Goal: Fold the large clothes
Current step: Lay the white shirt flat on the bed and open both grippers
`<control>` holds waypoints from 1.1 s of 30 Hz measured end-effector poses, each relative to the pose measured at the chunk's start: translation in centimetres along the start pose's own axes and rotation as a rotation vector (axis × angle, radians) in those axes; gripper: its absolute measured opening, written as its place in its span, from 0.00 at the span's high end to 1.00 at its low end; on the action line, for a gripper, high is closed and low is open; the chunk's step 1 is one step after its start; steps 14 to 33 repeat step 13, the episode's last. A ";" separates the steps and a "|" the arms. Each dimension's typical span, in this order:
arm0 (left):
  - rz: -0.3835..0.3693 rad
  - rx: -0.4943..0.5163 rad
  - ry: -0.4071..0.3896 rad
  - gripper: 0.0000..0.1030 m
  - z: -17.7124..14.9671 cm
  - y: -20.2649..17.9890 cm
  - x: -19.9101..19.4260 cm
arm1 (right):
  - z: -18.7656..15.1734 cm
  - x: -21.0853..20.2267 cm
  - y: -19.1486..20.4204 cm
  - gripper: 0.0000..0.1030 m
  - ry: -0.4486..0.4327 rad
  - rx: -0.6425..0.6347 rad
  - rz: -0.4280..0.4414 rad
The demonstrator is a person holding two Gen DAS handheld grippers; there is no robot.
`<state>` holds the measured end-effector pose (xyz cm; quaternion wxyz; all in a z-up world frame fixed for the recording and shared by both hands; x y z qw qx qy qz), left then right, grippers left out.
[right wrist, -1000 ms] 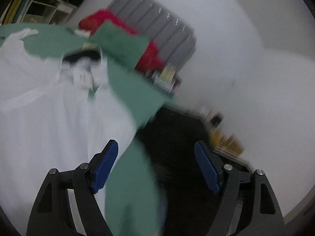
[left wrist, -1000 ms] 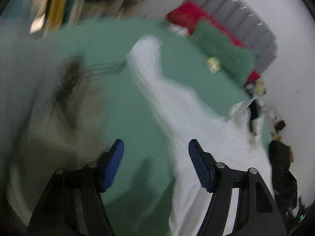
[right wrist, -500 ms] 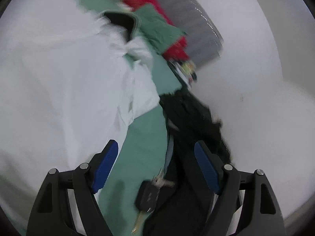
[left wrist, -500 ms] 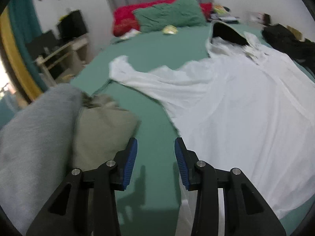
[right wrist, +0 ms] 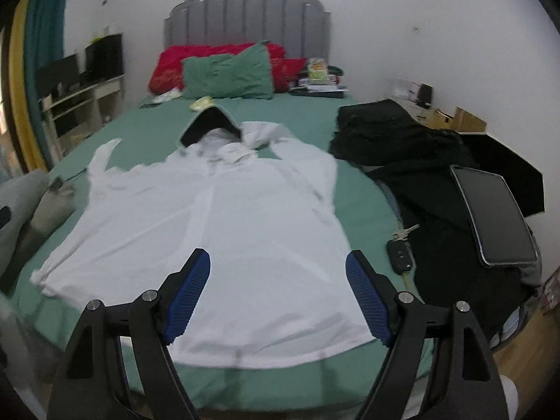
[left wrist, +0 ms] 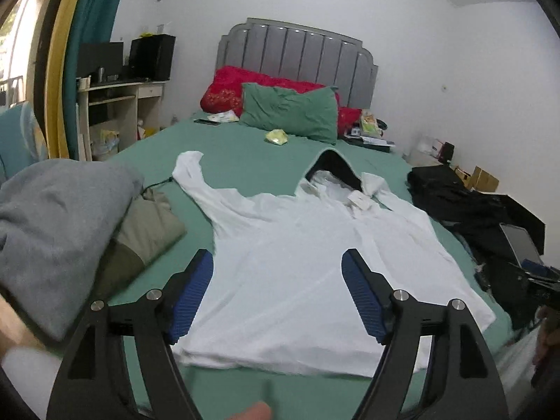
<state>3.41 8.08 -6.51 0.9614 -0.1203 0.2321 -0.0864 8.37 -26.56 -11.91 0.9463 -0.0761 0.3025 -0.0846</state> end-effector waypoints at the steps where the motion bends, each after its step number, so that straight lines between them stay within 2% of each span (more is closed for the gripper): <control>1: -0.004 0.011 -0.002 0.23 -0.2 -0.6 -0.2 | -0.3 -1.1 0.5 0.23 -0.006 -0.013 0.004; 4: -0.030 0.043 -0.010 0.23 -0.6 -2.1 0.0 | -0.7 -2.9 1.5 0.23 -0.016 -0.023 0.021; 13: -0.086 0.104 -0.043 0.23 -0.1 -4.2 0.0 | -1.0 -3.3 1.8 0.23 -0.021 0.009 0.041; 33: -0.086 0.104 -0.043 0.23 -0.1 -4.2 0.0 | -1.0 -3.3 1.8 0.23 -0.021 0.009 0.041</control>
Point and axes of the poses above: each gripper's, at about its wrist camera, not at the fingertips, and x roughly the way its jaws point, y to its left, z to its top, the point moved 1 cm from there along x, roughly the way its jaws point, and after that the axes turned 14 degrees about -z, right-handed, at the moved point
